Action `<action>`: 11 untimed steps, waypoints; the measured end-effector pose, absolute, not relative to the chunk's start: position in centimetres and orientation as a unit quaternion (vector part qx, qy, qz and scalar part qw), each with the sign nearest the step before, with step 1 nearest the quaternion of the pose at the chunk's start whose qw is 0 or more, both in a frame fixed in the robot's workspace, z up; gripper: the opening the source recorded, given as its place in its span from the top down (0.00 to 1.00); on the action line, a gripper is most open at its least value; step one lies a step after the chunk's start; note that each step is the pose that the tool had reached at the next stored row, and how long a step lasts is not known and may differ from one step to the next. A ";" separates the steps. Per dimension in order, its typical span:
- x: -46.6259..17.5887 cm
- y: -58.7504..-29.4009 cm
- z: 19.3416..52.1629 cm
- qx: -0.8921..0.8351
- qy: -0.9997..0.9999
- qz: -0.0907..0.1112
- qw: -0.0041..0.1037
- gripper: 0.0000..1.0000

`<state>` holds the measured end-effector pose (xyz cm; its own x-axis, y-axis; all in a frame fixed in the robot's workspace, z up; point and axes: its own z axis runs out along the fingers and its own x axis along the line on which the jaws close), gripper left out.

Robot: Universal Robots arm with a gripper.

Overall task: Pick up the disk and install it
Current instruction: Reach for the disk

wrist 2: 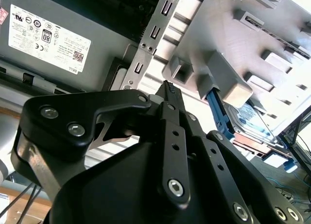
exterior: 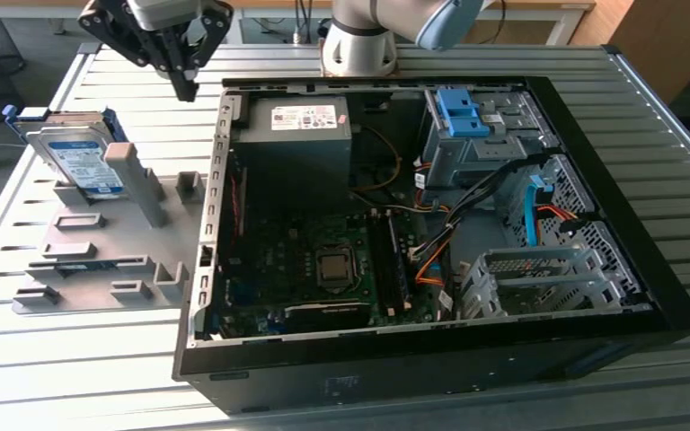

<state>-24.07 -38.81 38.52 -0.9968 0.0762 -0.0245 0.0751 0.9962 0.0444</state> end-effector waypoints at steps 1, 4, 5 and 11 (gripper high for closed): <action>-24.1 -38.8 38.5 0.038 0.999 0.022 0.013 0.89; -24.2 -38.8 38.5 0.038 0.999 0.022 0.013 0.89; -24.2 -38.8 38.5 0.038 0.999 0.022 0.013 0.89; -24.3 -38.8 38.5 0.038 0.999 0.022 0.013 0.89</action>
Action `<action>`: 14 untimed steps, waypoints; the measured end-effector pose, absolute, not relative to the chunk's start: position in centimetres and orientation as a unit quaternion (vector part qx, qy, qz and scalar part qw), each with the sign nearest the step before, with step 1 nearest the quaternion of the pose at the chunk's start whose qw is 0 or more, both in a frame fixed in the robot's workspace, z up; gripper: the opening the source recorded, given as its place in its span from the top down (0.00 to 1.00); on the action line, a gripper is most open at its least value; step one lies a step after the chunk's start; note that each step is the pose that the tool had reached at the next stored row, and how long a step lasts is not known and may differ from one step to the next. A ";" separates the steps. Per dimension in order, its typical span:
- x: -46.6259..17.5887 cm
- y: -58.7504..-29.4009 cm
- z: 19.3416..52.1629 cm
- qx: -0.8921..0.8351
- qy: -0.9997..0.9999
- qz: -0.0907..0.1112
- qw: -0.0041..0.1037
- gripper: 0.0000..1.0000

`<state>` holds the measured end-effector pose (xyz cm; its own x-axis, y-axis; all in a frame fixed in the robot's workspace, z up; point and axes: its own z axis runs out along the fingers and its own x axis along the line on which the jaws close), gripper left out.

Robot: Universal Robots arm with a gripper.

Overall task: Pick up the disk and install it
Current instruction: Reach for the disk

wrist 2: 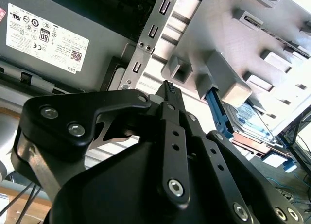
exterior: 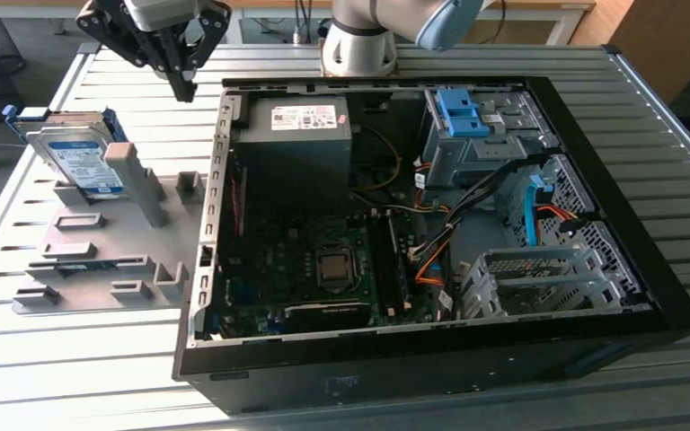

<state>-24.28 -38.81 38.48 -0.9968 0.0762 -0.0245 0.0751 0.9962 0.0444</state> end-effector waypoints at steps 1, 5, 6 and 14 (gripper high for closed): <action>-24.3 -38.8 38.5 0.038 0.999 0.022 0.013 0.89; -24.4 -38.8 38.5 0.038 0.999 0.022 0.013 0.89; -24.4 -38.8 38.4 0.038 0.999 0.022 0.013 0.89; -24.6 -38.8 38.4 0.038 0.999 0.022 0.013 0.89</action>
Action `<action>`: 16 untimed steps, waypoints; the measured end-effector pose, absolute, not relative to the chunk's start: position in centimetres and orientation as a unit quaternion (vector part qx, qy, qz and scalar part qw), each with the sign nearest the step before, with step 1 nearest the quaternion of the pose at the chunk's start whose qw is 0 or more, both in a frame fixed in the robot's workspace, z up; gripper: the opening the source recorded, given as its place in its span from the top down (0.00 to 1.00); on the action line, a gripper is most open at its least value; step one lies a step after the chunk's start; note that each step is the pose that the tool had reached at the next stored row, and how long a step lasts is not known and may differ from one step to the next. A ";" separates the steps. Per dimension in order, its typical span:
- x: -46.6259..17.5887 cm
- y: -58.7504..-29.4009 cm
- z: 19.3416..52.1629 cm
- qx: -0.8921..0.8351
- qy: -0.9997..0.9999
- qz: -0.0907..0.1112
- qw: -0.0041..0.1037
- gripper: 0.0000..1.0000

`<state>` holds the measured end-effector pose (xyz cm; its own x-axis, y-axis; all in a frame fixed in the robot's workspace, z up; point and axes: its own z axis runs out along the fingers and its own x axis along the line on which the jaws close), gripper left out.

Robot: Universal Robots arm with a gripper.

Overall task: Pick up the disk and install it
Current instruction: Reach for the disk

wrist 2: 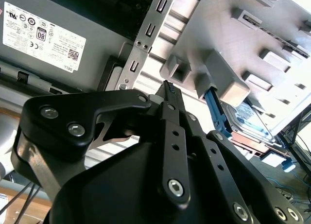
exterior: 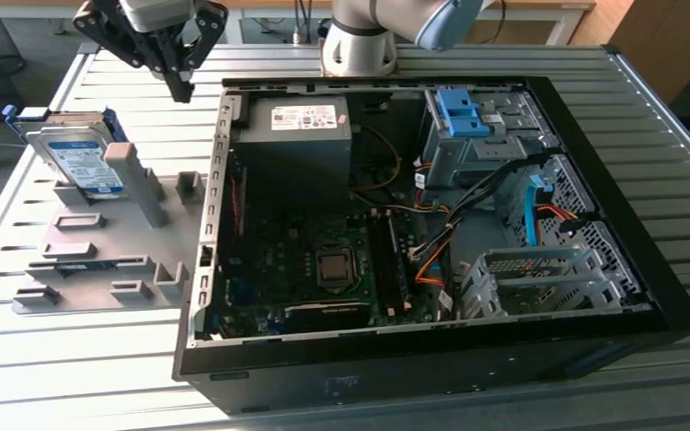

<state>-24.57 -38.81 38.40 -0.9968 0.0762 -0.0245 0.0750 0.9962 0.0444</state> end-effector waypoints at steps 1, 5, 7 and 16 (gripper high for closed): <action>-24.6 -38.8 38.4 0.038 0.999 0.022 0.013 0.89; -24.7 -38.8 38.4 0.038 0.999 0.022 0.013 0.89; -24.7 -38.8 38.4 0.038 0.999 0.022 0.013 0.89; -24.9 -38.8 38.3 0.038 0.999 0.022 0.013 0.89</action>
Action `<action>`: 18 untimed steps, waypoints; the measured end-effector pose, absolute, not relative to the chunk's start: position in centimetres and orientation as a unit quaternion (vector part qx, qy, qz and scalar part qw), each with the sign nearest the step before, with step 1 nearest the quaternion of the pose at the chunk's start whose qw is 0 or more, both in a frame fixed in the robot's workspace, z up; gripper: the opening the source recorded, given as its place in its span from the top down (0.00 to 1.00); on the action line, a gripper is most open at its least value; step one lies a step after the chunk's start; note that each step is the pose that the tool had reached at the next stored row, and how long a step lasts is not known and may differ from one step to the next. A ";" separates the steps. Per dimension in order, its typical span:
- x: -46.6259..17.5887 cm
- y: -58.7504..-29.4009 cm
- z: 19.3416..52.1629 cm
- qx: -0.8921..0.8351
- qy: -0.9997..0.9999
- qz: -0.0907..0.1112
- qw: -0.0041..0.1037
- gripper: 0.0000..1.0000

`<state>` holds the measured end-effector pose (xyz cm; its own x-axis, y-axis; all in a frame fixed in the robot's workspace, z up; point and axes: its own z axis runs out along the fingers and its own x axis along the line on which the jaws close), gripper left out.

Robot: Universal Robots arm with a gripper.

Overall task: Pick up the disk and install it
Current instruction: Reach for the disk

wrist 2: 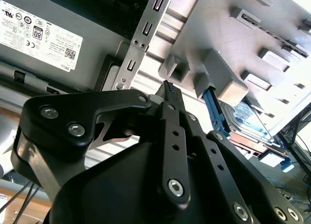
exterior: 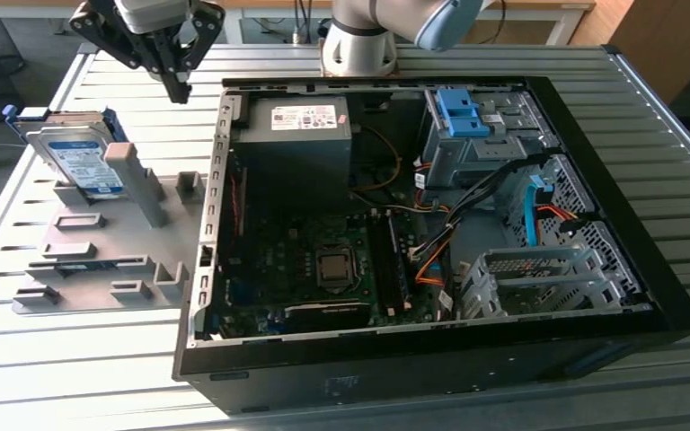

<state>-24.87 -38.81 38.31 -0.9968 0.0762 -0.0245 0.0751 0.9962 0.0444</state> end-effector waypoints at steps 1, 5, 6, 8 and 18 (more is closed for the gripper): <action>-24.9 -38.8 38.3 0.038 0.999 0.022 0.013 0.89; -25.1 -38.8 38.2 0.038 0.999 0.022 0.013 0.89; -25.2 -38.8 38.2 0.038 0.999 0.022 0.013 0.89; -25.2 -38.8 38.1 0.038 0.999 0.022 0.013 0.89; -25.4 -38.8 38.1 0.038 0.999 0.022 0.013 0.89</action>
<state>-25.40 -38.81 38.07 -0.9968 0.0762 -0.0242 0.0751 0.9962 0.0444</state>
